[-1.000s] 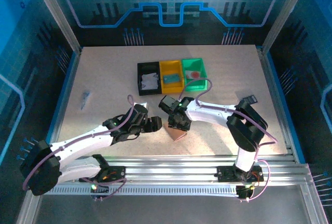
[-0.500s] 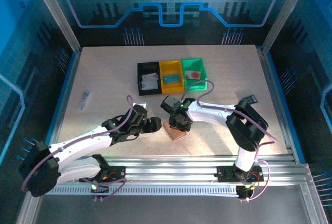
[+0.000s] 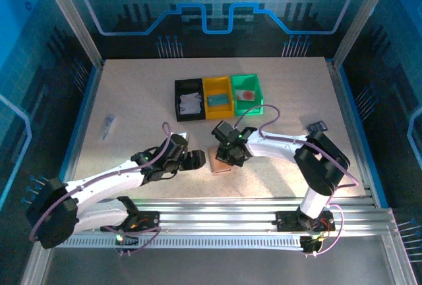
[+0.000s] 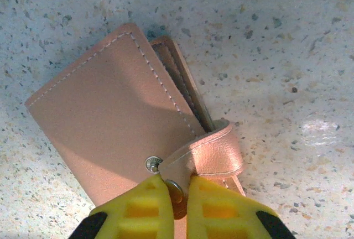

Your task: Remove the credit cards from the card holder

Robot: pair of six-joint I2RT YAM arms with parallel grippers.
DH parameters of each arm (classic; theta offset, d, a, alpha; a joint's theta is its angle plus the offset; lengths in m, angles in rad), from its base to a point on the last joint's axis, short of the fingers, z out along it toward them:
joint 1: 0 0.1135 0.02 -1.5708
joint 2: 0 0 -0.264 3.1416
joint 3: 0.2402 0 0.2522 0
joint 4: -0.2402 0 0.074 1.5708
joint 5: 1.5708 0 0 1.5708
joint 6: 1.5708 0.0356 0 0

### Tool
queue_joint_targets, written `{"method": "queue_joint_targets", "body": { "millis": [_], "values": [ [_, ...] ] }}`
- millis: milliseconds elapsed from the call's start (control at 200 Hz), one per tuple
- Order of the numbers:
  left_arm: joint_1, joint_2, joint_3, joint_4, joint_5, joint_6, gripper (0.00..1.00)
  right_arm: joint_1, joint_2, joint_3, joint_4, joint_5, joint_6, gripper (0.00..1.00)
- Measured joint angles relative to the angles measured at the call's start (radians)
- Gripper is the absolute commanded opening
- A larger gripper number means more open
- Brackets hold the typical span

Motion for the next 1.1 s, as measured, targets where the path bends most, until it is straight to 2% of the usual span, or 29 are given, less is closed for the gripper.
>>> {"method": "queue_joint_targets", "body": {
  "millis": [285, 520, 760, 1101],
  "values": [
    [0.0, 0.034, 0.0, 0.016, 0.022, 0.0, 0.74, -0.016, -0.032, -0.019, -0.004, -0.002, -0.065, 0.07],
    [0.0, 0.037, 0.0, 0.017, 0.026, 0.0, 0.75, -0.043, -0.039, -0.019, -0.028, -0.013, -0.16, 0.25],
    [0.0, 0.037, 0.0, 0.017, 0.026, 0.0, 0.75, -0.044, -0.039, -0.003, -0.052, -0.006, -0.22, 0.25],
    [0.0, 0.037, 0.0, 0.017, 0.034, 0.001, 0.75, -0.044, -0.039, 0.04, -0.106, 0.071, -0.275, 0.24]
  ]
}}
